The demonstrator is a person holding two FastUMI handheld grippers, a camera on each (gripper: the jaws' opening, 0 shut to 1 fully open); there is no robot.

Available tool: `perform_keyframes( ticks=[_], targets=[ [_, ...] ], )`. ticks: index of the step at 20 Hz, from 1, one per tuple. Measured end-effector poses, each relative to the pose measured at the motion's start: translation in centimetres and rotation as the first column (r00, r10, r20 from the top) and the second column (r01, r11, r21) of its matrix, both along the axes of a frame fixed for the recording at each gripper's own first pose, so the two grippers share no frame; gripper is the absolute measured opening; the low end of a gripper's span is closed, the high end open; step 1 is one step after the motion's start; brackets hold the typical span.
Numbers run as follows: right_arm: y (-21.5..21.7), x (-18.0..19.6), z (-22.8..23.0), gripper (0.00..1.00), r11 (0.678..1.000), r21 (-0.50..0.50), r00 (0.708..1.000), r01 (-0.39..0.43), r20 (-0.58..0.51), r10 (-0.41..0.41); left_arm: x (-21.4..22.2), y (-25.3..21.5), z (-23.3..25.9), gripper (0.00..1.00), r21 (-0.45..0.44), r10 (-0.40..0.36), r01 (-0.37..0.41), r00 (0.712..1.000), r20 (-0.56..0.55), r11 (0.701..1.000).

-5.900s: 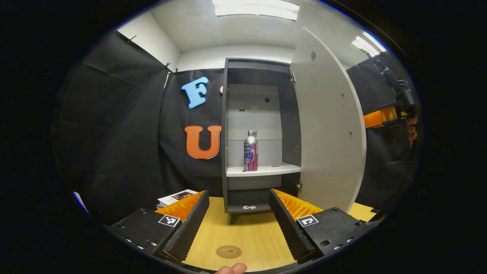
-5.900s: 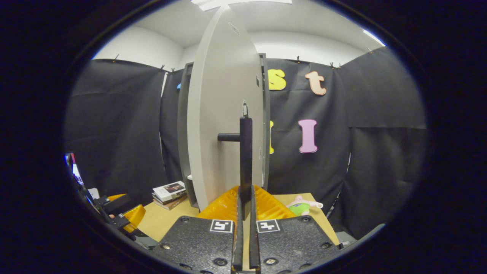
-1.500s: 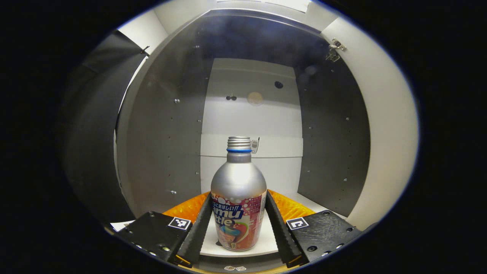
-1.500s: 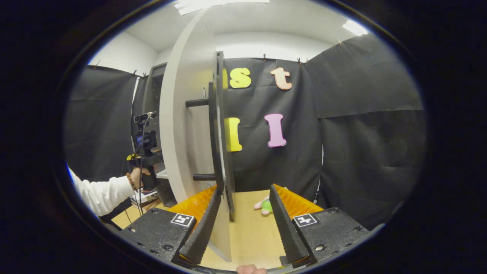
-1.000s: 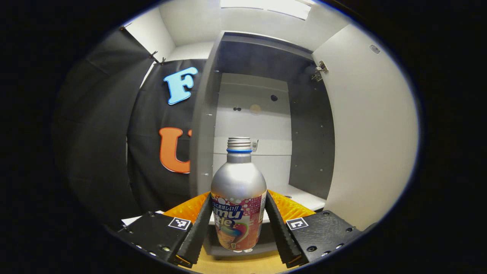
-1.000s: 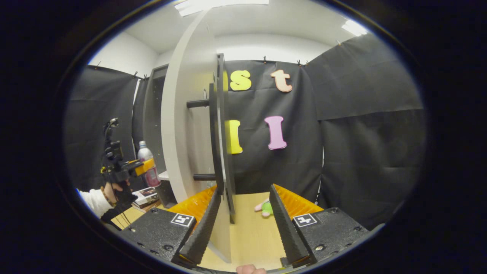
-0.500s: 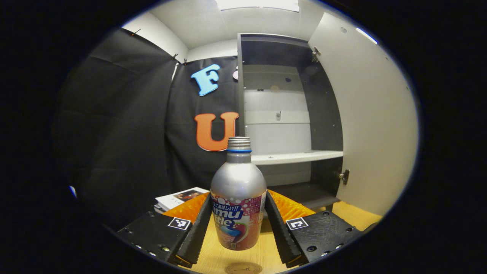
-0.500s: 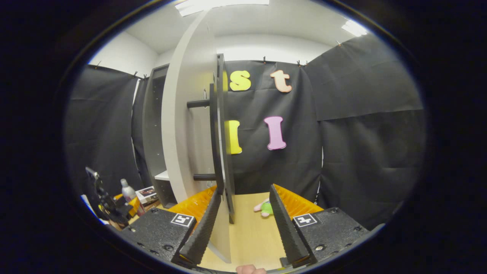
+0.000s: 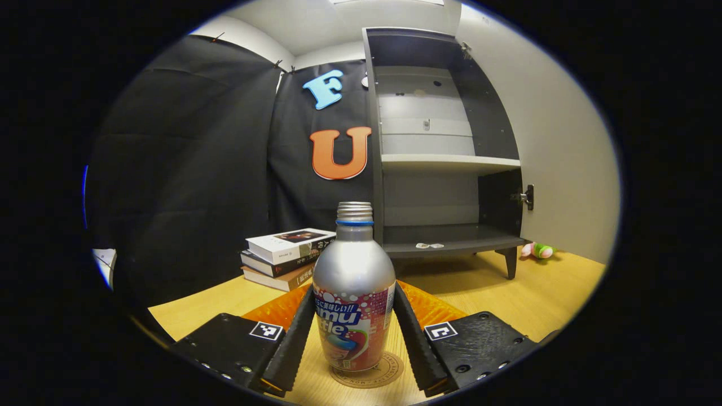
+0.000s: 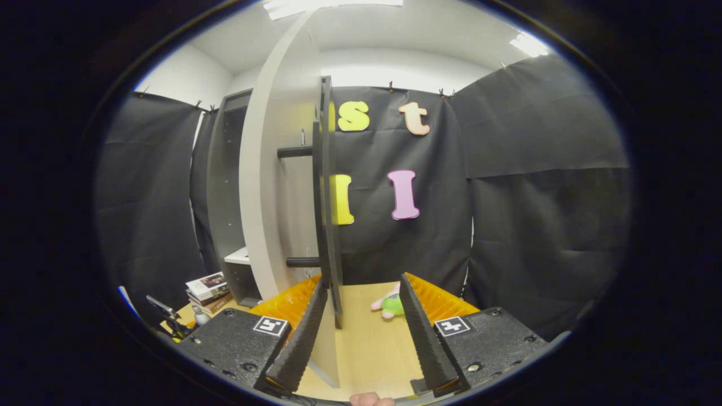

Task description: Open the cabinet door with the right hand, grasp the bottle in the cabinet with the left hand and place it on the coaster, then close the cabinet door with the right hand.

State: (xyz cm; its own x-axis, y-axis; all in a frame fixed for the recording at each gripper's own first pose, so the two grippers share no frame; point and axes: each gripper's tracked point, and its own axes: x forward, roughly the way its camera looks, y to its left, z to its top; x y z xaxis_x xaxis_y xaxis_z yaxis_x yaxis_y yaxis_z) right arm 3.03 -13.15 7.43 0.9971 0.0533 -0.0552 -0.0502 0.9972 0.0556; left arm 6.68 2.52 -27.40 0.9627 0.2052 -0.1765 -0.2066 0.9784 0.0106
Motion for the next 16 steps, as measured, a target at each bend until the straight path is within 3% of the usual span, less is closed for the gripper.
perform_keyframes(
  ticks=[3, 16],
  targets=[
    [0.0, 0.1, -0.1, 0.81, 1.000, 0.005, 1.000, -0.001, 0.000, 0.001, 0.1, 0.4, -2.2, 0.76, -0.023, 0.017, -0.017, 0.999, -0.032, 1.000],
    [0.0, 0.3, -0.2, 0.81, 1.000, 0.008, 1.000, -0.004, 0.005, 0.003, -0.6, -0.6, -2.7, 0.79, 0.030, 0.020, -0.021, 1.000, 0.019, 0.999]
  ],
)
